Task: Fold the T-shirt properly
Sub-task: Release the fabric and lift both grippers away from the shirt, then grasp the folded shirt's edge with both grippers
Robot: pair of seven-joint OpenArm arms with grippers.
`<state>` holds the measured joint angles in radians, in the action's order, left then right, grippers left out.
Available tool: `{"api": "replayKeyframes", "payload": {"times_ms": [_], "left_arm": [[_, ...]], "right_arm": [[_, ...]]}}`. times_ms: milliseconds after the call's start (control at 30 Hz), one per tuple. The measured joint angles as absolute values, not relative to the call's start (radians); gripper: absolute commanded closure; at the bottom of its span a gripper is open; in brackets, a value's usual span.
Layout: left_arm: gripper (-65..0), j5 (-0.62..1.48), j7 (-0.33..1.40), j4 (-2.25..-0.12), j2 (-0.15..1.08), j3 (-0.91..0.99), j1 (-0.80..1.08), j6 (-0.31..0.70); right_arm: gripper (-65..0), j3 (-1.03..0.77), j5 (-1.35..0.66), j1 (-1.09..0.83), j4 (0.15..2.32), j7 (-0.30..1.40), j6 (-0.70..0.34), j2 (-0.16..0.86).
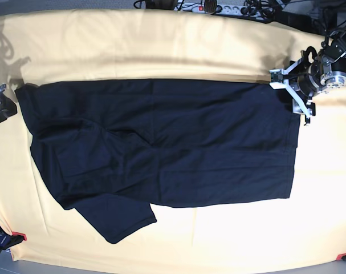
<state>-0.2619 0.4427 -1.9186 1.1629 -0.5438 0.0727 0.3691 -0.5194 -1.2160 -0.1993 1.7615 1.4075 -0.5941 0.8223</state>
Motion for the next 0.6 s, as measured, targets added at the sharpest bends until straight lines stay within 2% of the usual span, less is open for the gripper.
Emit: {"api": "replayKeyframes", "payload": {"times_ms": [300,600], "left_arm": [[-37.7,-0.344,0.442,-1.909,1.158,-0.548,0.078,0.244],[-37.7,-0.375,0.445,-1.919,1.158,-0.548,0.078,0.239]], "right_arm": [[-24.2,-0.519,-1.247,-0.202,1.761,1.407,-0.607,0.812],[-24.2,-0.519,-1.247,-0.202,1.761,1.407,-0.607,0.812]]}}
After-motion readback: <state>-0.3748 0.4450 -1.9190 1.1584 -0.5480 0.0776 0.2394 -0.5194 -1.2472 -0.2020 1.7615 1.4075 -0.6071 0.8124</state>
